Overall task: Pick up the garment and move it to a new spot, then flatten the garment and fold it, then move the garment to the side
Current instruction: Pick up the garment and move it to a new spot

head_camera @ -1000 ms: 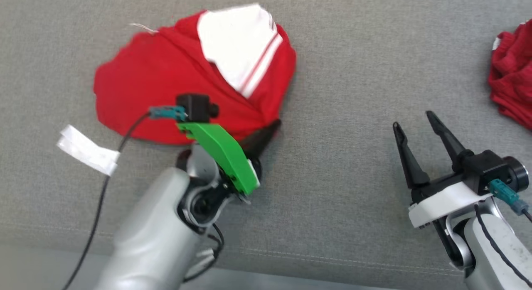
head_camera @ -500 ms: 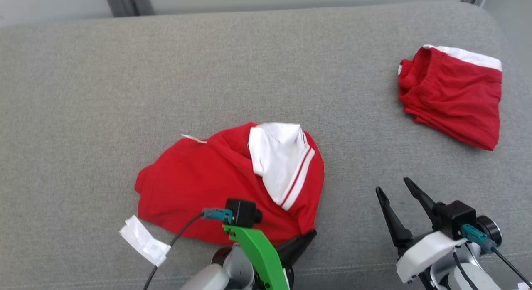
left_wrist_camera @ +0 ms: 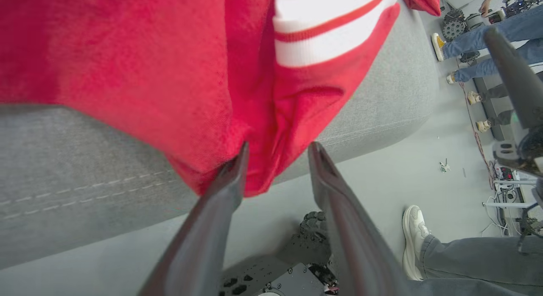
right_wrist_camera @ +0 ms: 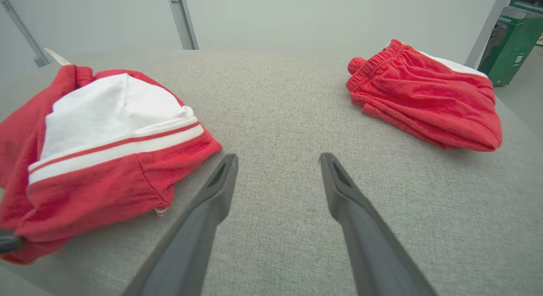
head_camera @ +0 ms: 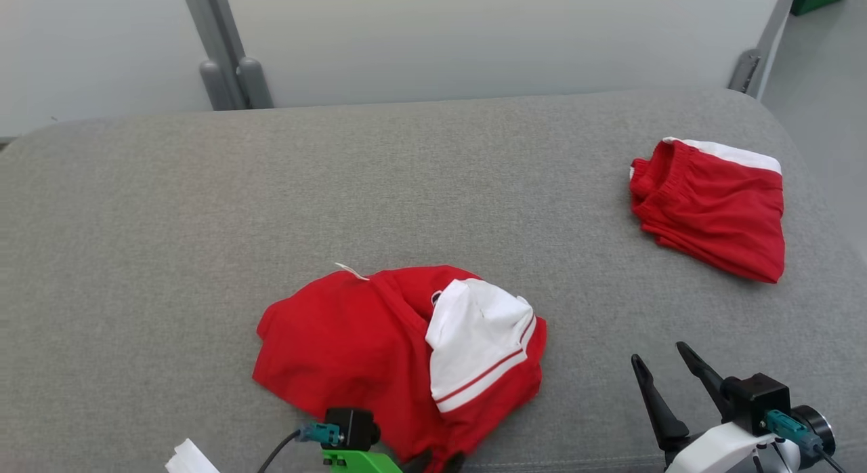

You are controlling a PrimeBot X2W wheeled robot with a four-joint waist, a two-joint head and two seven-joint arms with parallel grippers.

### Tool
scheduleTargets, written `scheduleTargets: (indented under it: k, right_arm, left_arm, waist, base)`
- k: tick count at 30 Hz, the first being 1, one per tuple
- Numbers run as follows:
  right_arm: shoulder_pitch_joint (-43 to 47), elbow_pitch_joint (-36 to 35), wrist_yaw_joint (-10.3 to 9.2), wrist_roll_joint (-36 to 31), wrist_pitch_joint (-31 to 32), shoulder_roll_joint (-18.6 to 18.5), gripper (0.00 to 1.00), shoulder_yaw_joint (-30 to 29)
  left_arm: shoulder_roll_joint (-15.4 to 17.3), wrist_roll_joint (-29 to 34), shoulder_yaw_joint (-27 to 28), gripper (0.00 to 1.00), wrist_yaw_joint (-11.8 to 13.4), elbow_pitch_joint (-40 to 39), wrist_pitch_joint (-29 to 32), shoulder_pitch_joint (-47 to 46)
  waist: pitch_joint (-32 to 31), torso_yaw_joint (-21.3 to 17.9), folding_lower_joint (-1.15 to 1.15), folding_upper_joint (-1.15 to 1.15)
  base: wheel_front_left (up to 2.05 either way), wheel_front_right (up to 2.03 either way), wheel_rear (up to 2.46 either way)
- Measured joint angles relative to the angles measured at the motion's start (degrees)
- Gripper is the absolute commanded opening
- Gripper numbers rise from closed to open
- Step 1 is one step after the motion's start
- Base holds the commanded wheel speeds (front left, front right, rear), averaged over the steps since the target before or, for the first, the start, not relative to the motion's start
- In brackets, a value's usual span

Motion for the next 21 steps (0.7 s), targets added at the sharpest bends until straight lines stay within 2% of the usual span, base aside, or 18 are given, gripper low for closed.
scheduleTargets:
  k: [3, 12, 21]
  right_arm:
    - [0.0, -0.5, 0.1, 0.0, 0.0, 0.0, 1.0, 0.4]
    - [-3.0, 0.5, 2.97, -1.0, 1.1, 1.3, 1.0, 4.8]
    - [-8.2, 6.0, 3.01, -0.3, 4.8, 2.1, 1.0, 3.9]
  left_arm:
    - [-0.9, -0.4, 0.4, 1.0, 0.3, -0.6, -0.5, 1.0]
    - [-2.0, -3.9, 2.2, 1.0, 0.5, -3.7, -2.5, 4.2]
    - [-2.1, -4.0, 1.9, 1.0, 0.5, -6.1, -3.5, 4.3]
  waist:
    - [-0.5, 1.6, 0.0, 0.0]
    - [-1.3, 5.9, 0.0, 0.0]
    - [-1.0, 9.9, 0.0, 0.0]
  base:
    - [0.0, 0.0, 0.0]
    - [0.0, 0.0, 0.0]
    - [0.0, 0.0, 0.0]
